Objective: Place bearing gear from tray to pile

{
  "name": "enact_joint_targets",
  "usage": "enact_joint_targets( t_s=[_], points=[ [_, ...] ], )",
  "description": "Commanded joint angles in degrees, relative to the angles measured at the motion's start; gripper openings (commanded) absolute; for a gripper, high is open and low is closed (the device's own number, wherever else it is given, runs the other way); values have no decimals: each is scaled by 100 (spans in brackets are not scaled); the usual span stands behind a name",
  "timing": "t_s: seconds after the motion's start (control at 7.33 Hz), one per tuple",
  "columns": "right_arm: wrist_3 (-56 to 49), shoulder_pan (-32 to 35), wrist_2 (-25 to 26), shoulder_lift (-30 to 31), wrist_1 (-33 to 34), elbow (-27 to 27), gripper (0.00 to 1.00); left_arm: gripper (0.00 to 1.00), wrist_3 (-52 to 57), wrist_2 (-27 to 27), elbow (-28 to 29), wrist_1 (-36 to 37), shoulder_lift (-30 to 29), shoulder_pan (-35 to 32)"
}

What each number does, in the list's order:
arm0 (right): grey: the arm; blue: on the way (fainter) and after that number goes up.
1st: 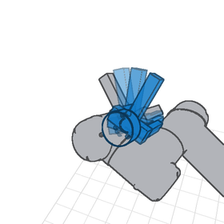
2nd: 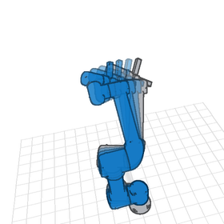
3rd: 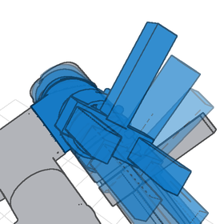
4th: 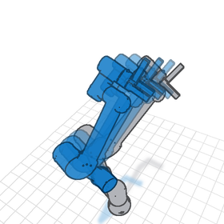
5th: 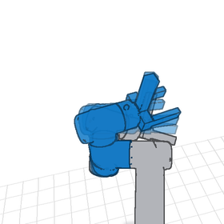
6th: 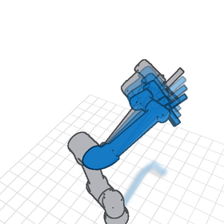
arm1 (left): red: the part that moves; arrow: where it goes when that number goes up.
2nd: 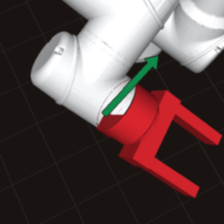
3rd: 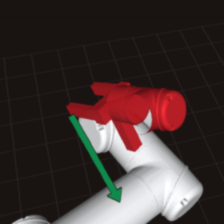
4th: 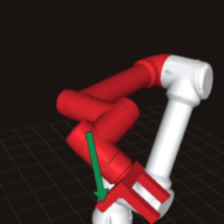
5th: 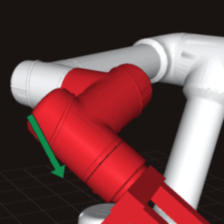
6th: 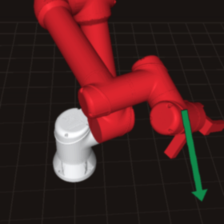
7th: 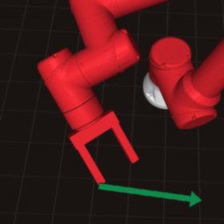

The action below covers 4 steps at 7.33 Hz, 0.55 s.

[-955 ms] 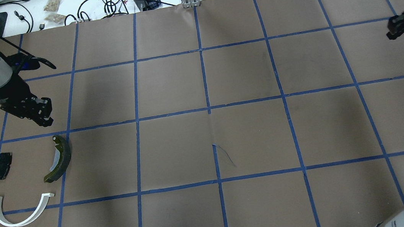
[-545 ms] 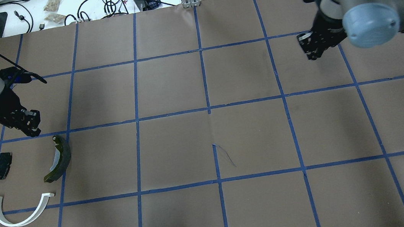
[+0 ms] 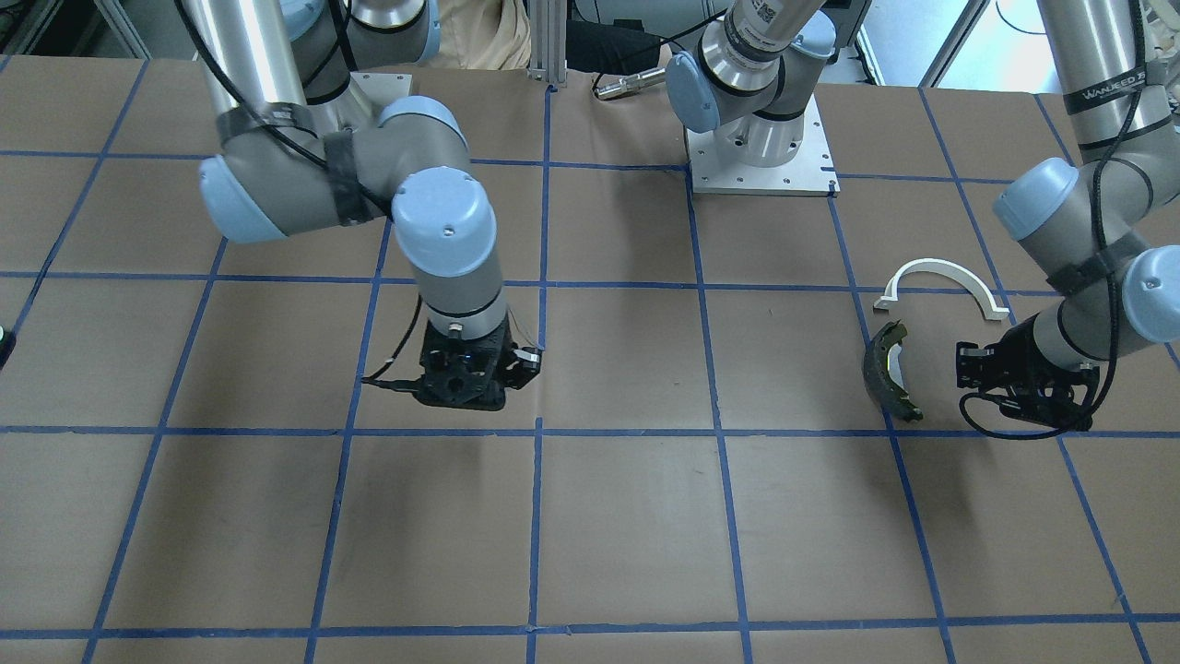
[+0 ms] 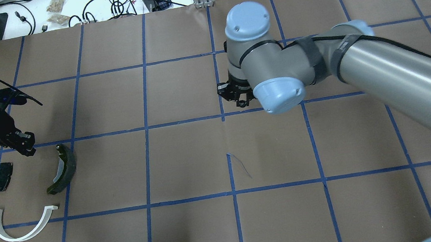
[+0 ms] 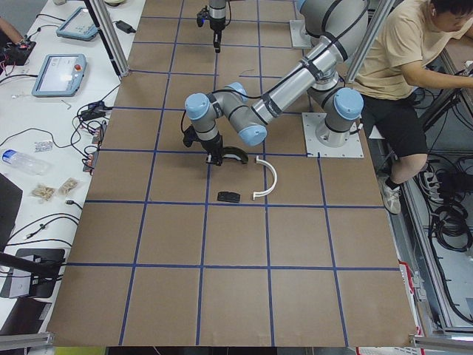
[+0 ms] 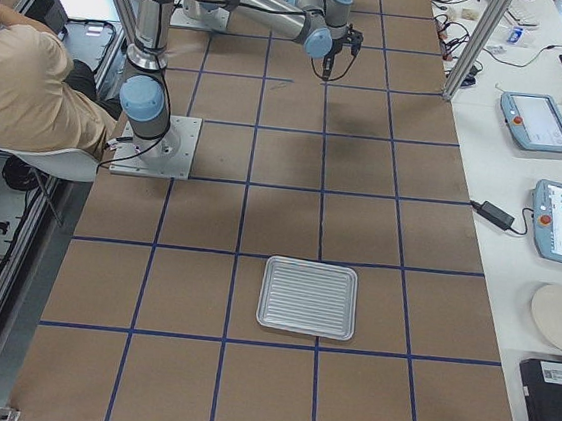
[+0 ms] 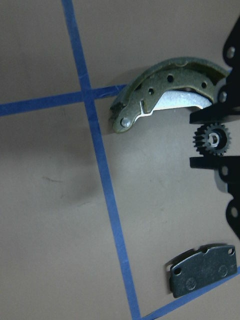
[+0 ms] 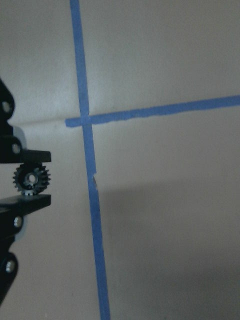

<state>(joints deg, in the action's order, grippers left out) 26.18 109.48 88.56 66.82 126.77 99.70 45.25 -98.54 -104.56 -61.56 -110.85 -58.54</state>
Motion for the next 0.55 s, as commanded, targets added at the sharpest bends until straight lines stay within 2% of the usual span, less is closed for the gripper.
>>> enact_joint_targets(
  t_s=[0.0,0.14,0.27,0.41],
  points=[
    [704,547,-14,-397,445,40,2,1,133,-7,-109,223,-94,114],
    [757,566,-14,-494,437,41,24,79,133,-16,-100,214,-112,115],
    [783,566,-14,-504,437,23,52,100,99,-33,-48,206,-103,115],
    [679,548,-14,-495,445,-29,91,100,81,-33,-39,145,-34,106]
  ],
)
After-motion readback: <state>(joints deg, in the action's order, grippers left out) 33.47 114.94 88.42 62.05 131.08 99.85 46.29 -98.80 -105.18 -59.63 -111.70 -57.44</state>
